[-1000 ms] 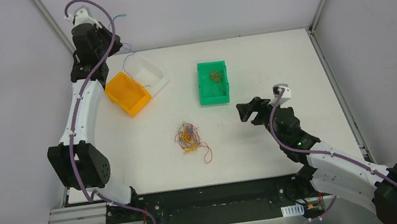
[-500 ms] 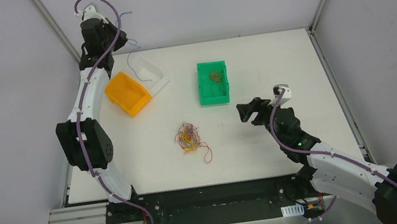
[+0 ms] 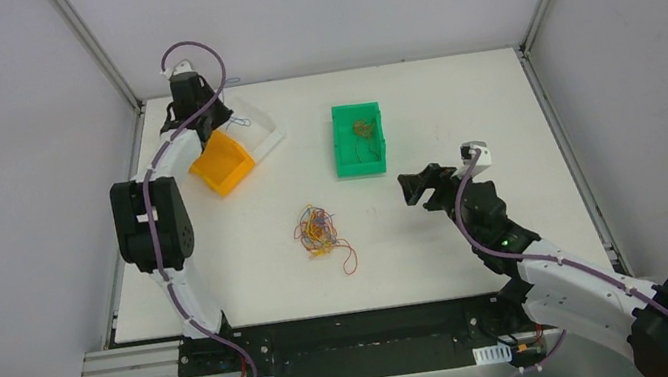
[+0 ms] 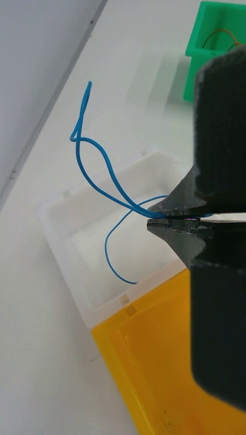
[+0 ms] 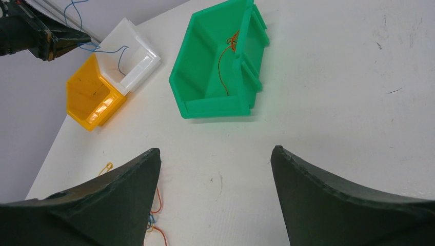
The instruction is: Untangle the cables
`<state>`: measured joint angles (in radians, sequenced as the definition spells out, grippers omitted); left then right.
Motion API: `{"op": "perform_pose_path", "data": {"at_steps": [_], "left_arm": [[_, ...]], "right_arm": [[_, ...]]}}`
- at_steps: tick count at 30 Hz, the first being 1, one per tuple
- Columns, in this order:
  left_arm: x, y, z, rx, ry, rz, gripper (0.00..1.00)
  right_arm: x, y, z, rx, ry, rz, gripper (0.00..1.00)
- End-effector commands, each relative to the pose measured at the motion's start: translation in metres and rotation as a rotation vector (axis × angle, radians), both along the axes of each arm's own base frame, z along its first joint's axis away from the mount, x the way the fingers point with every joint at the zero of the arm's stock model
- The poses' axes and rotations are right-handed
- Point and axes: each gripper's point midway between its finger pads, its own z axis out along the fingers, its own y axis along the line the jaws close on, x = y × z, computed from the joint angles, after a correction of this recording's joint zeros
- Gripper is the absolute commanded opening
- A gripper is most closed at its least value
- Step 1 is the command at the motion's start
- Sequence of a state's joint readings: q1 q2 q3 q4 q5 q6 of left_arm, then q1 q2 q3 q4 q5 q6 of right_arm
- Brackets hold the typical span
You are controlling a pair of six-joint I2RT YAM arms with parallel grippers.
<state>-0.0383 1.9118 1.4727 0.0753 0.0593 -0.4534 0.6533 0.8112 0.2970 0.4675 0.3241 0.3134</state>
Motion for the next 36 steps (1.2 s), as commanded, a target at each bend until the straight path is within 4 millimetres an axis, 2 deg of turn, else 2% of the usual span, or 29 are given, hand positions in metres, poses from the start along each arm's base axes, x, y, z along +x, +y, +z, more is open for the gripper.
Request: {"op": "perform_pose_path", "data": {"at_steps": [1,8,16,17,20,27,32,36], "left_arm": [[-0.001,0.01,-0.015,0.04,0.074,0.073,0.0],[-0.005,0.006,-0.061,0.052,0.275,0.115,0.0],[-0.004,0.004,-0.08,0.037,0.324,0.129,0.0],[-0.003,0.004,-0.077,0.035,0.323,0.126,0.03],[-0.003,0.001,-0.063,0.033,0.308,0.105,0.25],[-0.013,-0.007,-0.009,0.017,0.247,0.06,0.61],[-0.036,-0.003,0.033,0.012,0.189,0.078,0.72],[-0.062,-0.005,0.055,0.001,0.161,0.054,0.86]], "right_arm": [[0.003,0.004,0.017,0.049,-0.045,0.001,0.82],[0.004,0.005,0.014,0.038,-0.025,0.001,0.82],[0.004,0.003,0.014,0.038,-0.028,-0.007,0.82],[0.004,0.003,0.014,0.037,-0.028,-0.008,0.82],[0.004,0.002,0.013,0.035,-0.026,-0.012,0.82],[0.005,0.002,0.012,0.028,-0.024,-0.015,0.83],[0.005,0.004,0.013,0.03,-0.022,-0.007,0.82],[0.005,0.006,0.011,0.025,-0.014,0.003,0.83]]}}
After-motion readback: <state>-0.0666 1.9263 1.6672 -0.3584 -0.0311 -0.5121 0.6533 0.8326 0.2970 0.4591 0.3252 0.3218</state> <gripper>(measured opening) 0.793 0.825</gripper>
